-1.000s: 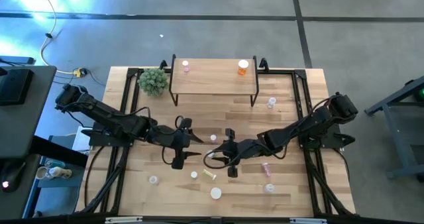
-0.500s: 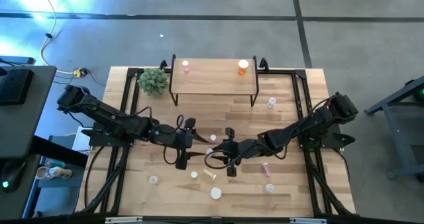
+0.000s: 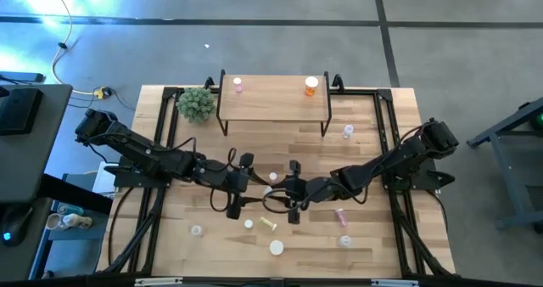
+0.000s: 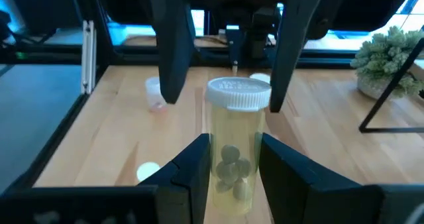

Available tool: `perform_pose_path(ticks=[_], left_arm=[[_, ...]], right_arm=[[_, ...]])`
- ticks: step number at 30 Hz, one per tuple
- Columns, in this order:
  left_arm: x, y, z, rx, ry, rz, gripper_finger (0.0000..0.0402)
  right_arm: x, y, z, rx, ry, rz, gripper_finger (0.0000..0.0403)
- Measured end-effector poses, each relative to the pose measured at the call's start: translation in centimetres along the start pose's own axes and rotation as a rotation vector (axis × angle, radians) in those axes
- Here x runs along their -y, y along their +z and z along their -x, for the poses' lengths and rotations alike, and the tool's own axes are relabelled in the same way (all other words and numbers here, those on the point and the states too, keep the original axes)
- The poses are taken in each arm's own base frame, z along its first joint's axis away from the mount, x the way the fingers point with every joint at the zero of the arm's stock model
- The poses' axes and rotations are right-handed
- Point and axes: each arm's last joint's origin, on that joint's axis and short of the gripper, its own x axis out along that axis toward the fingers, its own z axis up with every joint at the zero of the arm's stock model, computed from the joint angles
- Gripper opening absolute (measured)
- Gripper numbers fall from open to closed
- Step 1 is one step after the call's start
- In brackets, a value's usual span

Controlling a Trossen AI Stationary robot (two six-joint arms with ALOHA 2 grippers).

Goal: Pick and place medicine bottles onto shelf by color
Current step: Put the top yellow pill bottle on the shelf

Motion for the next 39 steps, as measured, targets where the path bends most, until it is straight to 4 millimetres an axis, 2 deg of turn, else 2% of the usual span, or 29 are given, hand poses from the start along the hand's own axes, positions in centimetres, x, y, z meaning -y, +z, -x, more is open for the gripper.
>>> perform_pose_path(ticks=[10,26,39], left_arm=[[-0.21,0.45,-0.01,0.046,0.004,0.002,0.0192],[-0.21,0.48,-0.01,0.049,0.005,0.002,0.0113],[-0.20,0.48,-0.01,0.049,0.004,0.002,0.0116]], right_arm=[[0.06,0.47,0.01,0.048,-0.030,-0.019,0.0112],[0.03,0.49,0.02,0.050,-0.025,-0.020,0.0111],[0.04,0.50,0.01,0.051,-0.026,-0.020,0.0115]])
